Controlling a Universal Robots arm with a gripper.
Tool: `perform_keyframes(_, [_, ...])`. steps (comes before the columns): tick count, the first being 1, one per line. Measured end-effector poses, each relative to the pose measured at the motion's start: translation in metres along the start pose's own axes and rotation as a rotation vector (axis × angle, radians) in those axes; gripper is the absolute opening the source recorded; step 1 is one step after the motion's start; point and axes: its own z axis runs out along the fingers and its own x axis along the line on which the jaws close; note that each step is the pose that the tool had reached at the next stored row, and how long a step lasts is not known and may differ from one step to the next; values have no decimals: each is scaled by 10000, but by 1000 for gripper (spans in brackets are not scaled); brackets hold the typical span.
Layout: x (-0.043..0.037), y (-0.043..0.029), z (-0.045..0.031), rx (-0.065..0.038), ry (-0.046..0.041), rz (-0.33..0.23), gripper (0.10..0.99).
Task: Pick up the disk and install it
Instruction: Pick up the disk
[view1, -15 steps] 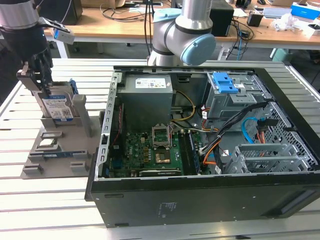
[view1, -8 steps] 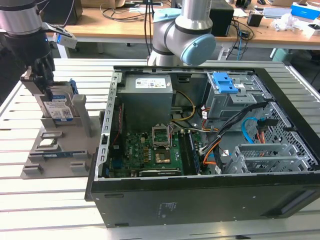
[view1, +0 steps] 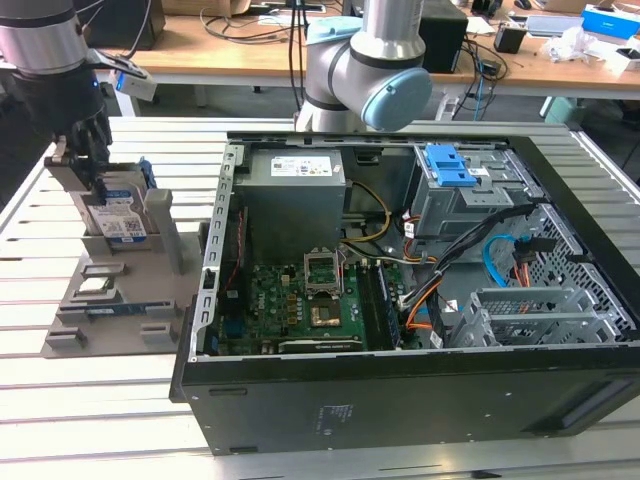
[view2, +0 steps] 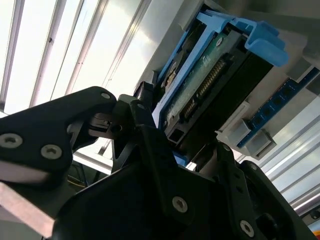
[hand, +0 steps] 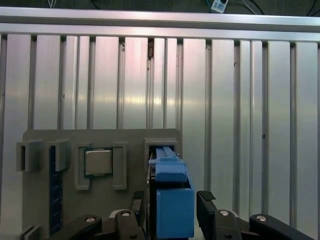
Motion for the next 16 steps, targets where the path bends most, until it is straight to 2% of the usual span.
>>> perform_keyframes(2, [0,0,1,0,0,0,522])
perform_keyframes(3, [0,0,3,0,0,0,365])
perform_keyframes(16, [0,-1,11,0,0,0,365])
